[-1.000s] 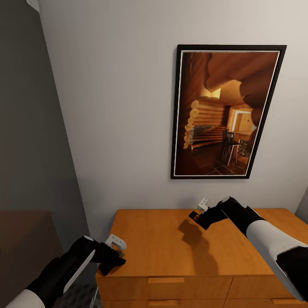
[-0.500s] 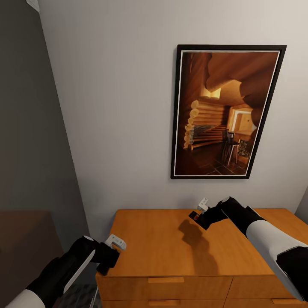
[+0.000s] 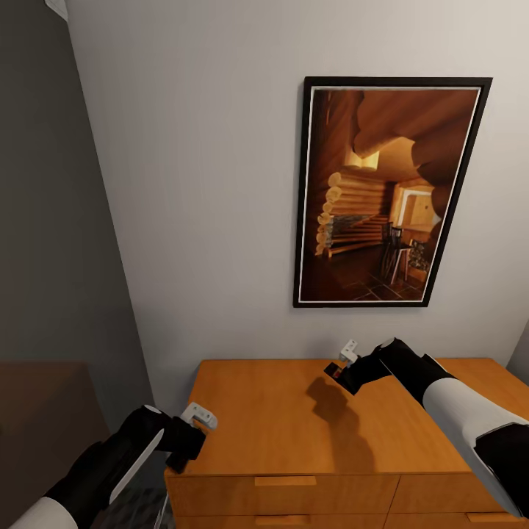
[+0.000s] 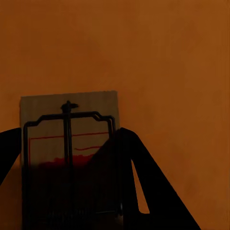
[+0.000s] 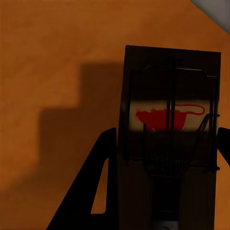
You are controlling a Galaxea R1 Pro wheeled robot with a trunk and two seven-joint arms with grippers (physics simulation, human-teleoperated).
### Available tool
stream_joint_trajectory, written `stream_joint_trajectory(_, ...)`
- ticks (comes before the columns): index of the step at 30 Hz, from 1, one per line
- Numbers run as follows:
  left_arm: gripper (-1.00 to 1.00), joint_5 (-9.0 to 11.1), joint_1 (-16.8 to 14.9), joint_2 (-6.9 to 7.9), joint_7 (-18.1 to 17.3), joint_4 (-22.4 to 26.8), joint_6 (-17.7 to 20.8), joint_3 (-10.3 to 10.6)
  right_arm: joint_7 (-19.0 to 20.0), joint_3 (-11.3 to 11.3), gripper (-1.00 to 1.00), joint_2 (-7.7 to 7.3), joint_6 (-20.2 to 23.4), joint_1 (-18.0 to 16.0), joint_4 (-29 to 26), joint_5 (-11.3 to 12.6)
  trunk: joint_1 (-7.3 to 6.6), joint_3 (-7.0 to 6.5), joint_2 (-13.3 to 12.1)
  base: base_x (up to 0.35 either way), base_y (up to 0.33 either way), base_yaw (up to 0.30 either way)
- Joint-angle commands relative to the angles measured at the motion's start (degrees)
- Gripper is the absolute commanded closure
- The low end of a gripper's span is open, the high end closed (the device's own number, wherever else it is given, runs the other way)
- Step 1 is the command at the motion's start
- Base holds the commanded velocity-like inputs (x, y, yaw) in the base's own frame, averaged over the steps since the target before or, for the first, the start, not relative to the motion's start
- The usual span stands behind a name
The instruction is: Take the four mousetraps from the cabinet in the bathroom and place them on the bathroom floor. Make sure all four end up on the same floor surface, and ensure that at least two of them are either under or directly next to the same bathroom sink.
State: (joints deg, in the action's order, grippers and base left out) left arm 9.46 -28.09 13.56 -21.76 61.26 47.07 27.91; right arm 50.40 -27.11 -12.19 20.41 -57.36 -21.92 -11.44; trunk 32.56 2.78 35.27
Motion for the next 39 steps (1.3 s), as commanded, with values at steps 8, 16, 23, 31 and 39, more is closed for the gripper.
stream_joint_trajectory(8, 1.0, 0.41, -0.03, -0.6, 0.31, -0.53, 0.23, -0.02, 0.49, 0.04, 1.0, -0.02, 0.42, -0.03, -0.14, -0.25, 0.04, 0.13, 0.08, 0.0, 0.0, 0.0)
stream_joint_trajectory(16, 1.0, 0.38, -0.03, -0.65, 0.31, -0.53, 0.32, -0.08, 0.49, 0.04, 1.0, 0.0, 0.42, -0.03, -0.14, -0.25, 0.04, 0.13, 0.08, 0.0, 0.0, 0.0)
stream_joint_trajectory(23, 1.0, 0.38, -0.03, -0.65, 0.31, -0.53, 0.34, -0.12, 0.49, 0.04, 1.0, 0.0, 0.42, -0.03, -0.14, -0.24, 0.04, 0.13, 0.08, 0.0, 0.0, 0.0)
stream_joint_trajectory(31, 1.0, 0.38, -0.03, -0.64, 0.31, -0.53, 0.38, -0.18, 0.49, 0.04, 1.0, 0.0, 0.42, -0.03, -0.14, -0.24, 0.04, 0.13, 0.08, 0.0, 0.0, 0.0)
stream_joint_trajectory(39, 1.0, 0.38, -0.03, -0.66, 0.31, -0.53, 0.39, -0.15, 0.49, 0.04, 1.0, -0.01, 0.42, -0.03, -0.14, -0.24, -0.18, -0.05, -0.32, 0.0, 0.0, 0.0)
